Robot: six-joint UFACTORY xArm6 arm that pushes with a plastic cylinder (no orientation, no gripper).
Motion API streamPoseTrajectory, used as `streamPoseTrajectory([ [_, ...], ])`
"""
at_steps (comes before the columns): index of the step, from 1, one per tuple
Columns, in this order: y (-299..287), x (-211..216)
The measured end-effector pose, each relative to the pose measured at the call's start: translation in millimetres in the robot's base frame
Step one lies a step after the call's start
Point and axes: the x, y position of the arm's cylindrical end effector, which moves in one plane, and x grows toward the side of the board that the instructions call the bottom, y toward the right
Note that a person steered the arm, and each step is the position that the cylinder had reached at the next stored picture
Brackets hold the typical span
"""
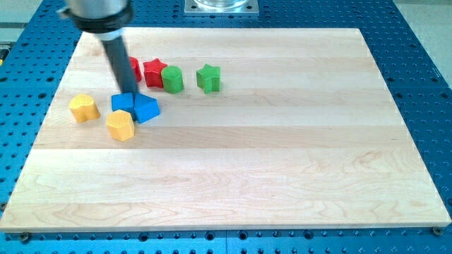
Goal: Place the yellow hexagon at the center left corner
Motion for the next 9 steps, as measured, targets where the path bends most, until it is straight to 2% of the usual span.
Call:
streamPoseTrajectory([
  [1,65,14],
  [2,100,96],
  [3,64,97],
  [4,31,62],
  [5,-30,70],
  [6,-53,128],
  [8,-84,102],
  [9,-94,120],
])
